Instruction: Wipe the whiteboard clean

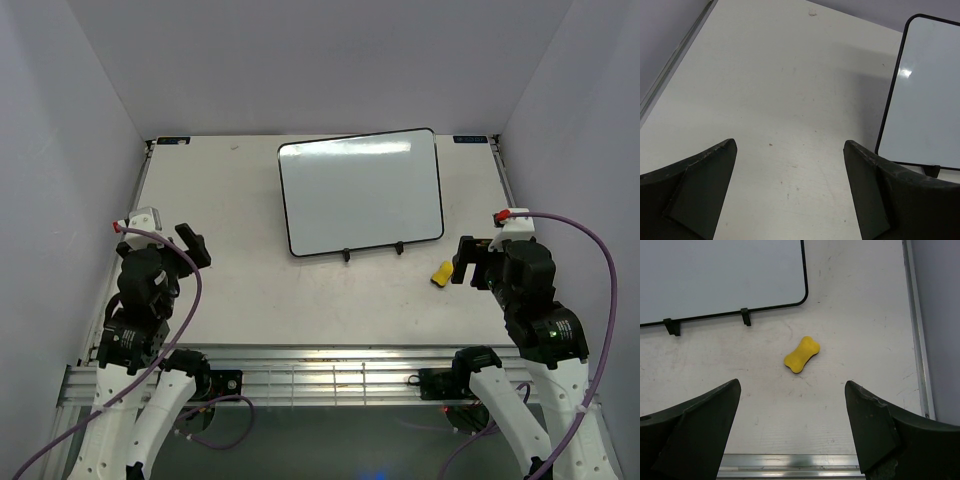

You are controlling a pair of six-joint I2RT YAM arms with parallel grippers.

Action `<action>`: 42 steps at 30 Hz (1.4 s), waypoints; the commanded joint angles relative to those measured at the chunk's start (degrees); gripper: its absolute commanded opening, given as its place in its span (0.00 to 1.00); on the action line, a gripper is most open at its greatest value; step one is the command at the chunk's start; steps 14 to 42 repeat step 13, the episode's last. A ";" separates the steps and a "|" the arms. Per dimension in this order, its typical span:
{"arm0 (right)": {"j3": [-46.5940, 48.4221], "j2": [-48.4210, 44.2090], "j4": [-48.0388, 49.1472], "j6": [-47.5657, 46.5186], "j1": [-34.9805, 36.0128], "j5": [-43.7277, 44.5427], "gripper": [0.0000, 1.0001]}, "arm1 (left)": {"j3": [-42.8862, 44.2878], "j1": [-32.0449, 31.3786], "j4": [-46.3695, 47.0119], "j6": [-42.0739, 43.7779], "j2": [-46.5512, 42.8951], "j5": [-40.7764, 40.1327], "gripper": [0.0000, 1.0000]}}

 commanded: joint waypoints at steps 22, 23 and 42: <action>1.96 0.28 0.88 -0.86 0.54 -0.12 0.90 | 0.99 -0.23 1.00 0.49 0.40 -0.40 0.98; 1.96 0.28 0.88 -0.86 0.54 -0.12 0.90 | 0.99 -0.23 1.00 0.49 0.40 -0.40 0.98; 1.96 0.28 0.88 -0.86 0.54 -0.12 0.90 | 0.99 -0.23 1.00 0.49 0.40 -0.40 0.98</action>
